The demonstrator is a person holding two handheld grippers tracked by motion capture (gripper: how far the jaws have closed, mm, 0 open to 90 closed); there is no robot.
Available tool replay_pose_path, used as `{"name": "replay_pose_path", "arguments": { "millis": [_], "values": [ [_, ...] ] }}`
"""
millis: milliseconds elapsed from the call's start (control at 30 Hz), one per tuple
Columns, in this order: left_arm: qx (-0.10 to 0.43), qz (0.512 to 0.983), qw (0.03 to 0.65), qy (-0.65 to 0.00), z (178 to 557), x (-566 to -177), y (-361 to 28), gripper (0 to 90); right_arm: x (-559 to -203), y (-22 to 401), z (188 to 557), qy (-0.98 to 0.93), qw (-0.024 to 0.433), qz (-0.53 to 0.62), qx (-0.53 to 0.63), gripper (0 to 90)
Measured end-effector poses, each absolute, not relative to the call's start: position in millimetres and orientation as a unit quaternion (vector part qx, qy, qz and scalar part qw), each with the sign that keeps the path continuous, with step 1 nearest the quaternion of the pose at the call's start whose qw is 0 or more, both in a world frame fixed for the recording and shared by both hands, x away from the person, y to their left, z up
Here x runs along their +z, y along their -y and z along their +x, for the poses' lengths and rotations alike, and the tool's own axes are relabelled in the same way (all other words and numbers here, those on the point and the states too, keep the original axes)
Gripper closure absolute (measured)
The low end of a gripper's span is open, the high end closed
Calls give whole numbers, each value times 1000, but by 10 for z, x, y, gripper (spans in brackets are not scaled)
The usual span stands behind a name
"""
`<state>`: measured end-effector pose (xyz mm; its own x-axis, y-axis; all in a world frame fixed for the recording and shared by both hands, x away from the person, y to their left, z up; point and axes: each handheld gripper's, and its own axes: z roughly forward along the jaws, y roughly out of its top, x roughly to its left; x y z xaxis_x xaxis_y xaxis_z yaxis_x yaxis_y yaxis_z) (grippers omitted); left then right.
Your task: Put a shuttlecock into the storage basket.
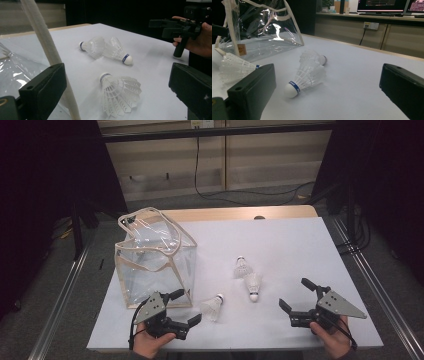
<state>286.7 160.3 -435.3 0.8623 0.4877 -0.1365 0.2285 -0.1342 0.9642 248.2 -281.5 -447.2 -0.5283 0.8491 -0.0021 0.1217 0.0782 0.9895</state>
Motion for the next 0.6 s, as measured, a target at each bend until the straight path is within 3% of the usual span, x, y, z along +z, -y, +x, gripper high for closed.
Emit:
{"name": "replay_pose_path", "arguments": {
  "millis": [600],
  "values": [
    [95,759,599,-235,2867,-4371,-1480,57,-4470,2818,2475,-660,320,367,572,6]
  ]
}}
